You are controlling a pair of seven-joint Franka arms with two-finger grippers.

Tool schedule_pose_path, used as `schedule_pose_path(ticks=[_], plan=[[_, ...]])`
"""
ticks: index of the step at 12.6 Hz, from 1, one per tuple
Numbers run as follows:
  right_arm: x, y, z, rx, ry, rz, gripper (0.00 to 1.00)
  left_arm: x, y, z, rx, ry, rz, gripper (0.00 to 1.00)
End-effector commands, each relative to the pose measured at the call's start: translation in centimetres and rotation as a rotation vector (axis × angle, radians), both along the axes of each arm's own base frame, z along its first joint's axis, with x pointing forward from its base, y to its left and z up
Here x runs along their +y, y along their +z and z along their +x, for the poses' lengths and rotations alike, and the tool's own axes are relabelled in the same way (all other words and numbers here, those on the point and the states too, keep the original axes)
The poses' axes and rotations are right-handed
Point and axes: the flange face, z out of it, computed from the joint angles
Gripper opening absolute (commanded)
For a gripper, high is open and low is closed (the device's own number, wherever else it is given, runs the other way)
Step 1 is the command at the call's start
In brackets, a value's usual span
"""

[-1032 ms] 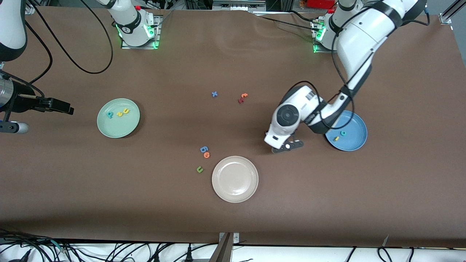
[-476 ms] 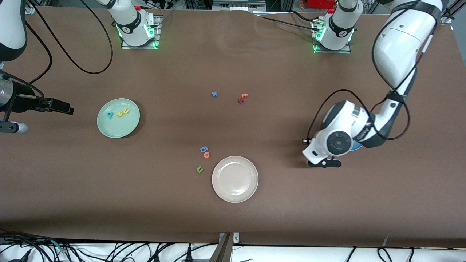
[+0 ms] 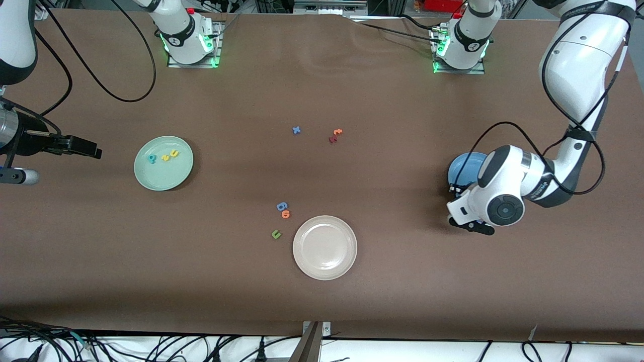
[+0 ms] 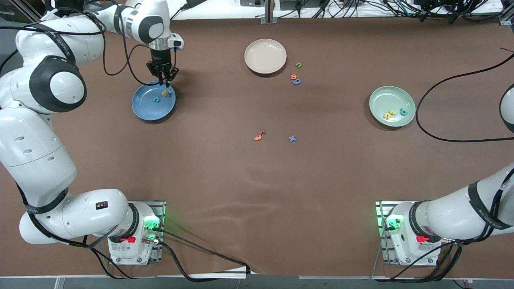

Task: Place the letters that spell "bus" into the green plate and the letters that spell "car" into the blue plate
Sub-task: 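Carry the teal letter to the blue plate and open the left gripper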

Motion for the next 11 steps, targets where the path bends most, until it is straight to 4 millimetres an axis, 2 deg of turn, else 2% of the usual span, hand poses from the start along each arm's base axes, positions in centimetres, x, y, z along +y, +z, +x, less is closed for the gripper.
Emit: schedule_pose_path(ticks=[1, 2, 5, 7, 9, 11], plan=[[-0.1, 0.5, -0.5, -0.011, -0.003, -0.008, 1.0, 2.3, 0.5, 0.2, 0.02, -0.117, 0.026, 0.51], [-0.1, 0.4, -0.5, -0.01, -0.003, -0.008, 1.0, 2.4, 0.5, 0.1, 0.025, -0.143, 0.024, 1.0], [-0.2, 0.4, -0.4, -0.011, -0.004, -0.008, 1.0, 2.5, 1.3, 0.3, 0.018, -0.134, 0.016, 1.0], [-0.1, 0.4, -0.4, -0.011, -0.003, -0.008, 1.0, 2.5, 3.0, 0.2, 0.01, -0.123, 0.034, 1.0], [-0.1, 0.4, -0.4, -0.011, -0.003, -0.008, 1.0, 2.8, 5.6, 0.3, -0.01, -0.088, 0.015, 1.0], [-0.1, 0.5, -0.5, -0.013, -0.003, -0.008, 1.0, 4.1, 8.0, 0.3, -0.029, -0.006, -0.049, 1.0]])
